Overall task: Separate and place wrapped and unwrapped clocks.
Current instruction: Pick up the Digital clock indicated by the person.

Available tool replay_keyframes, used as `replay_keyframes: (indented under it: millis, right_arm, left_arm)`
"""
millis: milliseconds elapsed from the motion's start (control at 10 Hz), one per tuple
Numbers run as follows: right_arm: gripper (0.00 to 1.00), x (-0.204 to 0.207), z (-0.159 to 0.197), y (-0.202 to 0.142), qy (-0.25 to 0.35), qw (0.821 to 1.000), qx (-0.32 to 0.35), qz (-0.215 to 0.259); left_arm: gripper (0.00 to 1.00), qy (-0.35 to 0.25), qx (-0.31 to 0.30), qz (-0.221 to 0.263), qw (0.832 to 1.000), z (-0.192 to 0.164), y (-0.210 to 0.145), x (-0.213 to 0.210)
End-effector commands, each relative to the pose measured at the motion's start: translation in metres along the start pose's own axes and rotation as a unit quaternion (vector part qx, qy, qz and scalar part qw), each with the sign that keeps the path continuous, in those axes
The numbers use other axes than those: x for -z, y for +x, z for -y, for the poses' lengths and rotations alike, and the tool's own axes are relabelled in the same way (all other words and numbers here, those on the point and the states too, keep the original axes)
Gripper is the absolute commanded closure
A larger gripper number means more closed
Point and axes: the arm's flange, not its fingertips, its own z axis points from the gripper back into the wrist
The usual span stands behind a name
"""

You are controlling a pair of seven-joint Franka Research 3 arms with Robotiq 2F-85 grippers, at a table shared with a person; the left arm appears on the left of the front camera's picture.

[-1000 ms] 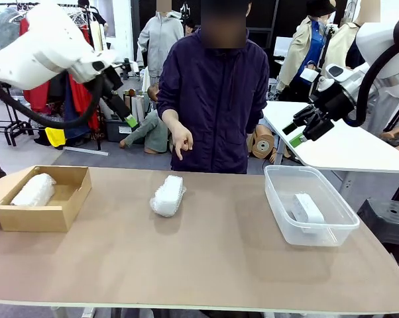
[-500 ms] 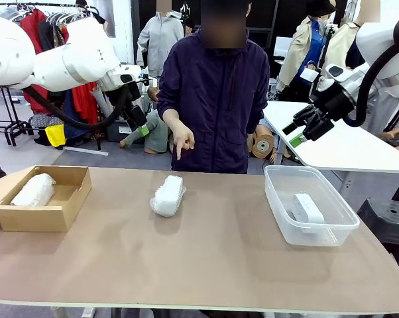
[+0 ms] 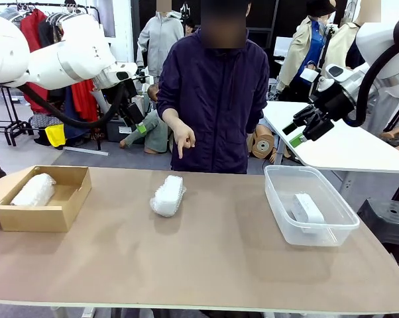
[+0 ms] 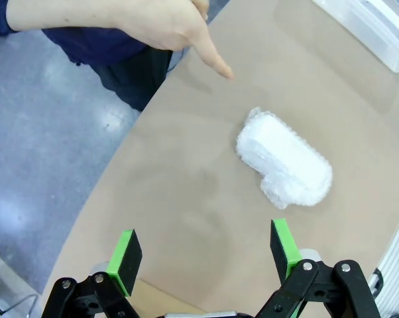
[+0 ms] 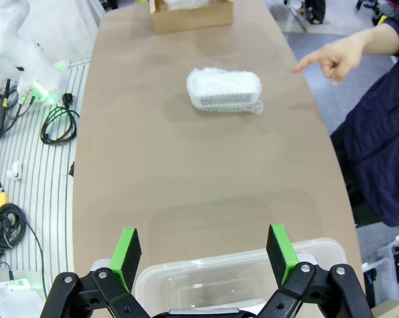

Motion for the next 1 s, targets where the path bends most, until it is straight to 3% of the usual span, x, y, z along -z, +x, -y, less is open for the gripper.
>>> replay_keyframes:
  millis: [0, 300, 700, 800, 900]
  right_arm:
    - [0.0, -0.001, 0.0, 0.003, -0.002, 1.0, 0.006, 0.0]
    - [0.0, -0.001, 0.0, 0.003, -0.002, 1.0, 0.006, 0.0]
    - [0.0, -0.001, 0.0, 0.003, -0.002, 1.0, 0.006, 0.0]
    - [0.0, -0.001, 0.0, 0.003, -0.002, 1.0, 0.006, 0.0]
    - [0.0, -0.001, 0.0, 0.003, -0.002, 1.0, 0.006, 0.0]
  left_arm:
    - [0.0, -0.003, -0.042, -0.018, 0.999, 0.002, 0.007, 0.014]
    - [0.0, 0.029, -0.157, -0.061, 0.985, 0.03, 0.035, 0.054]
    - [0.0, 0.097, -0.228, -0.138, 0.959, 0.069, 0.061, 0.128]
    - [0.0, 0.105, -0.243, -0.148, 0.953, 0.072, 0.06, 0.139]
    - [0.0, 0.115, -0.261, -0.127, 0.95, 0.08, 0.063, 0.154]
